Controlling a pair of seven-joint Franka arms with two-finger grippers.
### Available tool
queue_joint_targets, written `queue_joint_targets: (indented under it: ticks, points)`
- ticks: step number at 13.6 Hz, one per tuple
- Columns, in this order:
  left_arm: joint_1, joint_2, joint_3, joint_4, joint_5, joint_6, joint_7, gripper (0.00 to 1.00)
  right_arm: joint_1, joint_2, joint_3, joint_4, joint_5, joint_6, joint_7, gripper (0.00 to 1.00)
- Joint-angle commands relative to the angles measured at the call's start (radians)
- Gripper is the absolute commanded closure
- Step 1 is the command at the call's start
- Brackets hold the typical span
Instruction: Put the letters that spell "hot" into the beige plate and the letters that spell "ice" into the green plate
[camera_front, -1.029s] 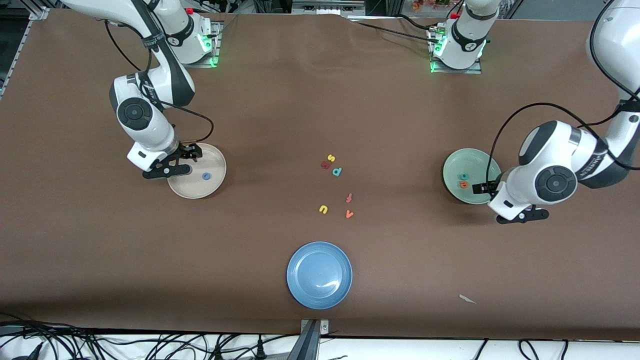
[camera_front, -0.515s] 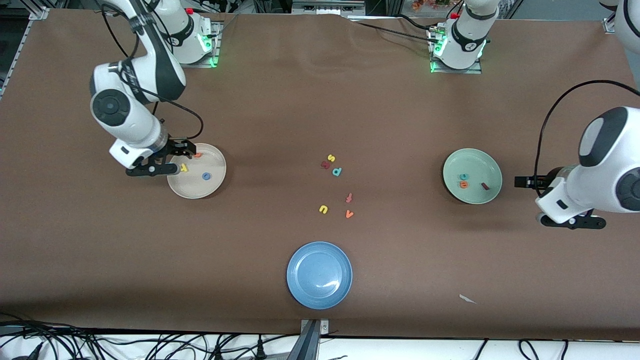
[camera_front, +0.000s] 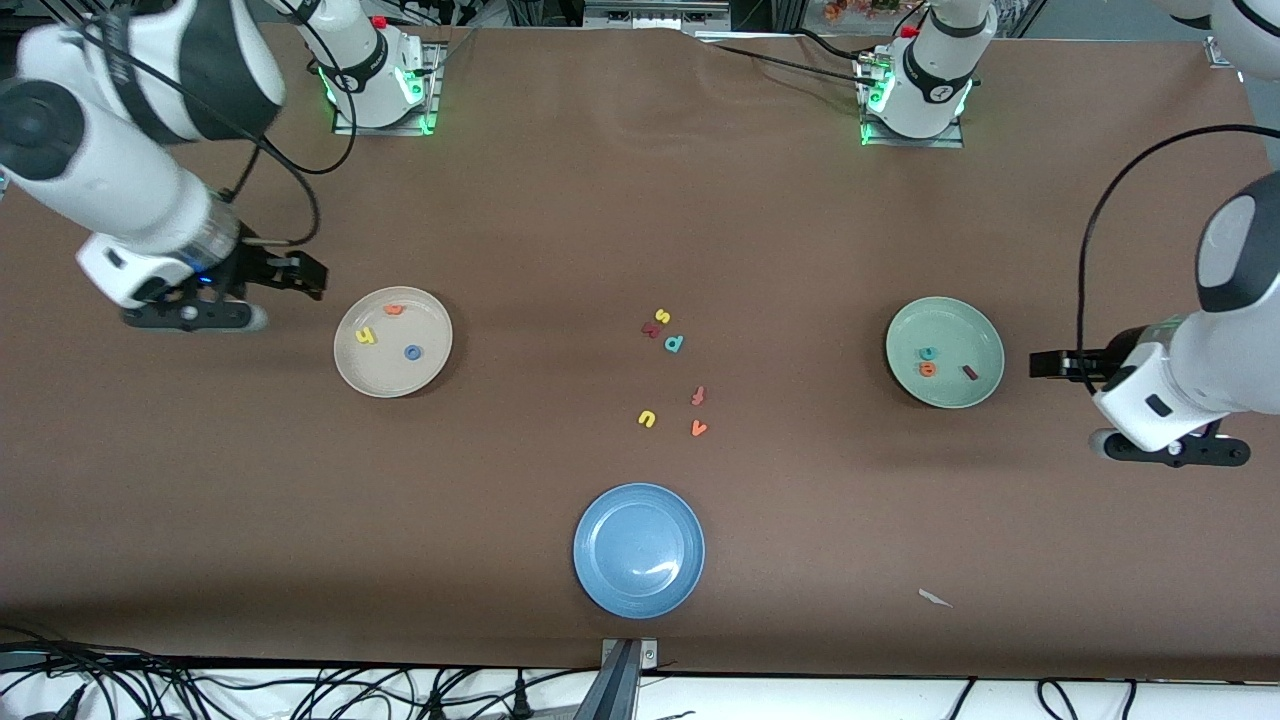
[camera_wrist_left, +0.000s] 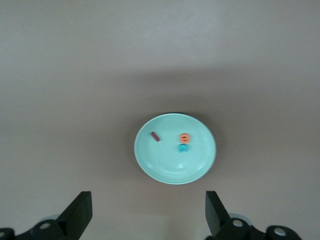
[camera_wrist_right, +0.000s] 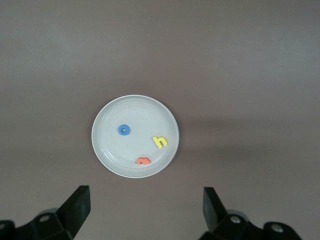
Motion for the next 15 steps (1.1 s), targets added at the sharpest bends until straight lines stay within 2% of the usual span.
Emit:
queue_joint_targets:
  ticks: [1, 2, 3, 4, 8, 9, 11, 12, 15]
  points:
    - [-0.184, -0.065, 0.297, 0.060, -0.201, 0.009, 0.032, 0.08, 0.004, -0.020, -0.064, 0.081, 0.068, -0.089, -0.026, 0.00]
    - [-0.247, -0.103, 0.440, 0.048, -0.319, 0.063, 0.035, 0.06, 0.004, -0.036, -0.072, 0.090, 0.062, -0.093, -0.027, 0.00]
    - [-0.280, -0.125, 0.536, 0.042, -0.430, 0.106, 0.037, 0.04, 0.004, -0.040, -0.072, 0.115, 0.055, -0.111, -0.026, 0.00]
    - [-0.285, -0.145, 0.566, 0.024, -0.478, 0.115, 0.052, 0.04, 0.002, -0.037, -0.072, 0.151, 0.054, -0.152, -0.026, 0.00]
    - [-0.363, -0.197, 0.577, -0.057, -0.408, 0.146, 0.088, 0.04, -0.001, -0.033, -0.072, 0.179, 0.059, -0.183, -0.026, 0.00]
    - [-0.389, -0.234, 0.605, -0.117, -0.409, 0.192, 0.086, 0.03, -0.001, -0.033, -0.070, 0.181, 0.071, -0.185, -0.024, 0.00]
    - [-0.481, -0.338, 0.710, -0.298, -0.422, 0.304, 0.100, 0.02, -0.001, -0.036, -0.066, 0.192, 0.108, -0.217, -0.024, 0.00]
    - [-0.507, -0.367, 0.737, -0.350, -0.422, 0.344, 0.098, 0.01, -0.001, -0.034, -0.066, 0.199, 0.120, -0.229, -0.021, 0.00]
    - [-0.498, -0.374, 0.733, -0.361, -0.423, 0.340, 0.100, 0.01, -0.001, -0.031, -0.066, 0.199, 0.111, -0.231, -0.024, 0.00]
